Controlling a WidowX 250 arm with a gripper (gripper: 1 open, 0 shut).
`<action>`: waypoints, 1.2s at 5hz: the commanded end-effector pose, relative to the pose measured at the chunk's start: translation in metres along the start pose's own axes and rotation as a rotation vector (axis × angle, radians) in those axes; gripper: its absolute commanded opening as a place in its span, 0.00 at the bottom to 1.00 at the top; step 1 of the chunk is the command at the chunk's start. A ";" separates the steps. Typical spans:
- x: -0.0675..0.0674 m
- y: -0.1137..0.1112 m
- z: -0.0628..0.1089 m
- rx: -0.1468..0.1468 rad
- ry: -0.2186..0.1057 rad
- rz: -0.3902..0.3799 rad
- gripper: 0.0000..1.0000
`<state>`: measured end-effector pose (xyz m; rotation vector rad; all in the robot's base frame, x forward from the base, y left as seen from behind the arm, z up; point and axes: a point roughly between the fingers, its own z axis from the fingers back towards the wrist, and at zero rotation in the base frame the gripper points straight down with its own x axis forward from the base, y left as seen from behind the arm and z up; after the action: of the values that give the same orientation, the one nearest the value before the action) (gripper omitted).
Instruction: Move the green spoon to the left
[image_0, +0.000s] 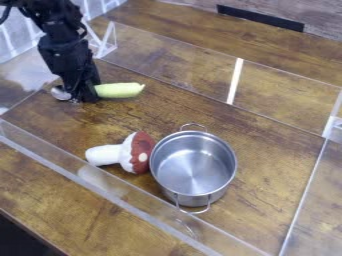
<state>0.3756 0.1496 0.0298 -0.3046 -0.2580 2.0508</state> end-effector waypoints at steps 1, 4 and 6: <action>0.012 -0.004 0.006 -0.014 -0.010 0.091 0.00; -0.005 -0.001 0.001 0.059 0.081 -0.044 0.00; -0.009 0.000 0.010 0.084 0.093 -0.047 1.00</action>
<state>0.3773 0.1423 0.0283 -0.3259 -0.0953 2.0047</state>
